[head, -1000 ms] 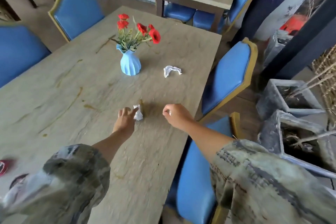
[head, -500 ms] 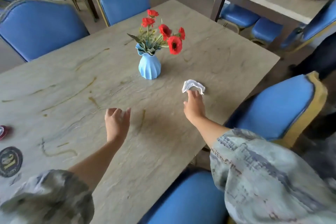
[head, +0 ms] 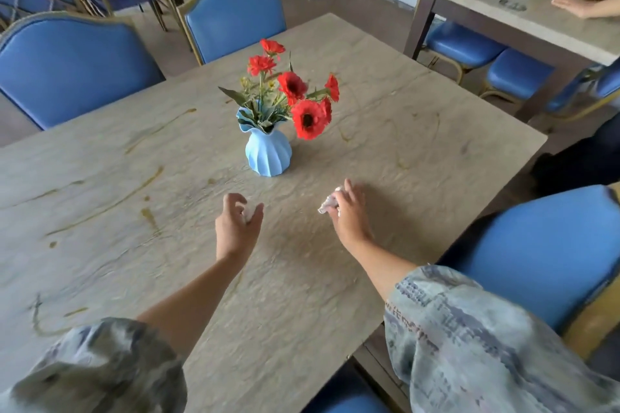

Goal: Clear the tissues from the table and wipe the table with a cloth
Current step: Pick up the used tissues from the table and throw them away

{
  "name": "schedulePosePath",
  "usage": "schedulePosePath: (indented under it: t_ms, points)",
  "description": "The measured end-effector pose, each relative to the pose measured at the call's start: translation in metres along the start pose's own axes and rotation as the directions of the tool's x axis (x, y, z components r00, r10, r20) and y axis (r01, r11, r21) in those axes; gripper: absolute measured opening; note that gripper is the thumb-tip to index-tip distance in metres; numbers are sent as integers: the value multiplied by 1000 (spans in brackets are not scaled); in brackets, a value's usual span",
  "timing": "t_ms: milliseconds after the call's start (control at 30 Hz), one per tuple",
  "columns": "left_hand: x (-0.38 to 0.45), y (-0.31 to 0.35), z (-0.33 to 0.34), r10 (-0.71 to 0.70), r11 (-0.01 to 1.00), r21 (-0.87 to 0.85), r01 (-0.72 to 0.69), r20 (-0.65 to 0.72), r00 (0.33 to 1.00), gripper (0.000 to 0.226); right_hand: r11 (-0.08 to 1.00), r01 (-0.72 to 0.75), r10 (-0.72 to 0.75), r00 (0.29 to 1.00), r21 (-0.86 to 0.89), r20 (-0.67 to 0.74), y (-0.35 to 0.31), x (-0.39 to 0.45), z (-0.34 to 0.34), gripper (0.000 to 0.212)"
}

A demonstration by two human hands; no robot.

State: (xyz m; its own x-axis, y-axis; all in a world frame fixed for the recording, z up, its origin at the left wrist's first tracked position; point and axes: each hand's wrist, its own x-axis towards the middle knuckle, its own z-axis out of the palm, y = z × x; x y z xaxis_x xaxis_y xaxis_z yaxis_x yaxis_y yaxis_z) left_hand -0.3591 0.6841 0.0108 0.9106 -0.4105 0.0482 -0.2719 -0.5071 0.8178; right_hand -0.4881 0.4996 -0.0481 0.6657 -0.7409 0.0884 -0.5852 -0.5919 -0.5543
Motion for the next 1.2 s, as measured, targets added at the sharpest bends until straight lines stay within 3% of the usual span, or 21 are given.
schedulePosePath:
  t_ms: [133, 200, 333, 433, 633, 800, 933, 1033, 1200]
  points:
    - [-7, -1, -12, 33, 999, 2, -33, 71, 997, 3, 974, 140, -121, 986, 180, -113, -16, -29, -1, 10]
    - [-12, 1, -26, 13, 1000, -6, -13, 91, 996, 8, 957, 191, -157, 974, 217, -164, -36, -41, -4, 15]
    - [-24, 2, -72, -28, 1000, -7, 29, 81, 996, 14, 946, 150, -131, 988, 288, -85, -91, -64, -20, 18]
    - [-35, -6, -118, -29, 999, 27, 28, 54, 998, 25, 930, 296, -288, 955, 216, -71, -137, -76, -25, 36]
    - [-71, -45, -235, -152, 988, -33, 150, -64, 986, 52, 874, 408, -436, 898, 263, 54, -246, -115, -9, 8]
    - [-105, -111, -340, -228, 974, -64, 219, -198, 953, 45, 837, 472, -512, 854, 278, 91, -345, -175, 39, 28]
    - [-140, -181, -426, -296, 955, -35, 296, -205, 933, 32, 820, 465, -534, 832, 334, 150, -422, -240, 92, 23]
    - [-170, -233, -484, -378, 923, -16, 384, -228, 897, 36, 831, 402, -507, 833, 386, 223, -476, -297, 132, 19]
    - [-210, -305, -555, -594, 805, -157, 572, -214, 776, 41, 895, 210, -363, 856, 394, 367, -541, -376, 191, 28]
